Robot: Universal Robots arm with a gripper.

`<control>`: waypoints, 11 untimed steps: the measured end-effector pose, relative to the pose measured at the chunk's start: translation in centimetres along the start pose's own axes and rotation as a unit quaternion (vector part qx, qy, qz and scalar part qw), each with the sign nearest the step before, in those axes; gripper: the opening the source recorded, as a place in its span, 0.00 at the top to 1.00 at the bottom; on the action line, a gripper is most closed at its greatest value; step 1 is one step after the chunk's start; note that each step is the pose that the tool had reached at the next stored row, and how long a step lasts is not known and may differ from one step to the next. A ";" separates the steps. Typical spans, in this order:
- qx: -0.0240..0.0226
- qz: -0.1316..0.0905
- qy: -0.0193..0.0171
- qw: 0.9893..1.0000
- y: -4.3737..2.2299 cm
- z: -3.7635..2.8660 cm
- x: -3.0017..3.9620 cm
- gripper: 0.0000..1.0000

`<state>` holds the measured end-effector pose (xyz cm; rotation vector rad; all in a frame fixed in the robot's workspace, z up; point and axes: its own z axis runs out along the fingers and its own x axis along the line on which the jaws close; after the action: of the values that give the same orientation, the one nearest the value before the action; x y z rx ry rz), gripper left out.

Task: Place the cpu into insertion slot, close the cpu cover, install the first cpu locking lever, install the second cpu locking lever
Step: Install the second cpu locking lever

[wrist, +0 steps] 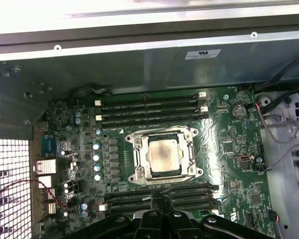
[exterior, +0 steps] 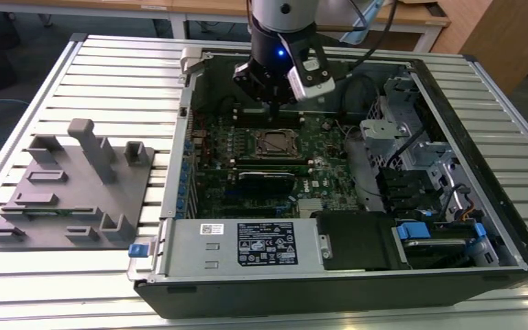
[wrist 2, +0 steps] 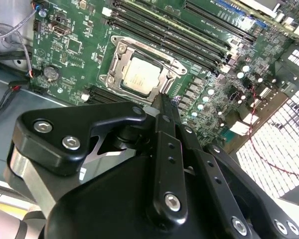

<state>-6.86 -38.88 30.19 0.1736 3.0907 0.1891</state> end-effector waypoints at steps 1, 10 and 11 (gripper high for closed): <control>0.000 0.000 0.000 1.000 -0.01 0.09 0.00 0.89; 0.000 0.000 0.000 1.000 -0.08 0.69 0.02 0.89; 0.000 0.000 0.000 1.000 -0.10 0.80 0.03 0.89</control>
<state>-6.86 -38.88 29.38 0.1736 3.0907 0.1879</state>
